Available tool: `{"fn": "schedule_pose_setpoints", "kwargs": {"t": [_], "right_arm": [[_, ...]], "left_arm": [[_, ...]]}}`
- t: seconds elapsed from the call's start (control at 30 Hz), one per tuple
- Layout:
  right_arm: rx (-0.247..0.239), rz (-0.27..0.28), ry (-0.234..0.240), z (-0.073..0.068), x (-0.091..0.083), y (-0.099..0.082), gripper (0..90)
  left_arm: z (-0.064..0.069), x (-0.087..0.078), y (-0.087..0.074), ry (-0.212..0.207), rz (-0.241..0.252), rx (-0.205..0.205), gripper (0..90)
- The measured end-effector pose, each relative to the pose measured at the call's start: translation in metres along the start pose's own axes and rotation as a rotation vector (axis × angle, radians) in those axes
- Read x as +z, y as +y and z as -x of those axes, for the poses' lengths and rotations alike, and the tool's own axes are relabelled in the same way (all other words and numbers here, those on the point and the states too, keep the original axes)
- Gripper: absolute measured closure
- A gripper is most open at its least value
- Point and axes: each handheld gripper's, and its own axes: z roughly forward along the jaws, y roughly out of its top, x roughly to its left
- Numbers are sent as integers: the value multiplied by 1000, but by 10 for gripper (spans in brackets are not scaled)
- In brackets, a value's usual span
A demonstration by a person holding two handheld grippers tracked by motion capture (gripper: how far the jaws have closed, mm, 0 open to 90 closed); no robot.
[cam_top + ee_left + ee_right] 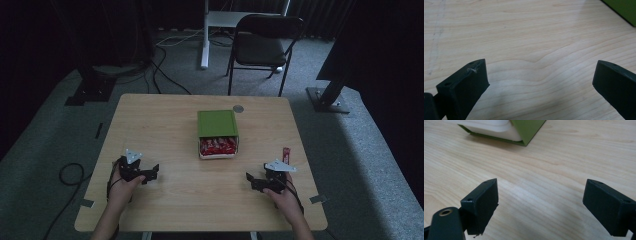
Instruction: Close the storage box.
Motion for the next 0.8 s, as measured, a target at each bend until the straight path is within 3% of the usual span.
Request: {"fn": "schedule_pose_setpoints", "kwargs": {"t": [0.33,0.53,0.8], "right_arm": [[3,-48,13,-4,-1,-2,128],[4,-97,22,-3,2,-2,136],[-70,-137,33,-9,5,-2,139]], "left_arm": [[-17,-6,-6,88,-31,-67,6],[-30,-11,-12,118,-55,-102,7],[-39,-14,-20,147,-91,-139,7]]}}
